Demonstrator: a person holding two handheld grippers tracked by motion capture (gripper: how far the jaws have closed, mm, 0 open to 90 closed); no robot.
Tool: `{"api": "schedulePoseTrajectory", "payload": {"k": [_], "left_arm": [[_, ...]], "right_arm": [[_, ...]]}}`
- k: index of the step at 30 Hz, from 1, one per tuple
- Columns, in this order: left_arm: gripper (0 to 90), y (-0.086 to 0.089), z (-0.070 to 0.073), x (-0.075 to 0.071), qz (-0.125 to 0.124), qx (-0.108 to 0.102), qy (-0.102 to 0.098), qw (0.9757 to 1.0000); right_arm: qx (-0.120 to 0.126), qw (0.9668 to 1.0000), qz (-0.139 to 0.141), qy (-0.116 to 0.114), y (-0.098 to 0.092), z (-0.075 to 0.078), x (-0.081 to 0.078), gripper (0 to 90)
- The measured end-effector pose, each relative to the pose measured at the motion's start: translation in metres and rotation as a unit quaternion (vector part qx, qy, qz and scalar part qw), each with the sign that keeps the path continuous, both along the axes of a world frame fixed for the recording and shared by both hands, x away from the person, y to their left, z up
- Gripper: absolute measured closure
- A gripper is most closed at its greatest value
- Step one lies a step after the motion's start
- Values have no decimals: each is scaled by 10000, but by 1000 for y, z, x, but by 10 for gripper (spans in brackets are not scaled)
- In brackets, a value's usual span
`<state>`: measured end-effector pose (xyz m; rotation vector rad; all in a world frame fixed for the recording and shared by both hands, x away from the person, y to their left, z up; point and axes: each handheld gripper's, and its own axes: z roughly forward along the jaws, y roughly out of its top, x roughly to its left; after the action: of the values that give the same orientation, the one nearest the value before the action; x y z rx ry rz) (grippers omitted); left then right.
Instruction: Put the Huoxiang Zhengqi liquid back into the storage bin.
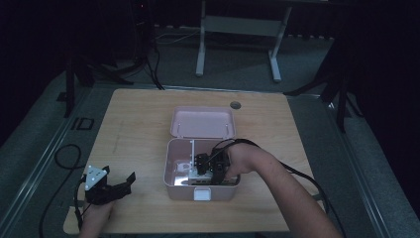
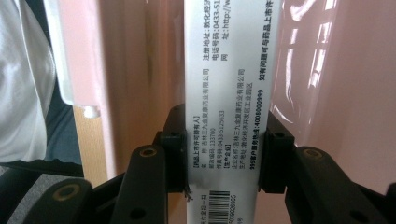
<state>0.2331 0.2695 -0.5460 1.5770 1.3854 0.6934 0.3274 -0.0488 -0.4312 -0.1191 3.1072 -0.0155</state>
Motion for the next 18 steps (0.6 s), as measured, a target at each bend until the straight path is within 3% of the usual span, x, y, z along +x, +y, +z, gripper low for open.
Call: {"api": "schedulePoseTrajectory", "payload": {"k": [18], "left_arm": [[14, 0, 0, 0, -14, 7, -2, 10000]], "right_arm": [[-17, 10000, -54, 18, -3, -18, 5, 618]]}}
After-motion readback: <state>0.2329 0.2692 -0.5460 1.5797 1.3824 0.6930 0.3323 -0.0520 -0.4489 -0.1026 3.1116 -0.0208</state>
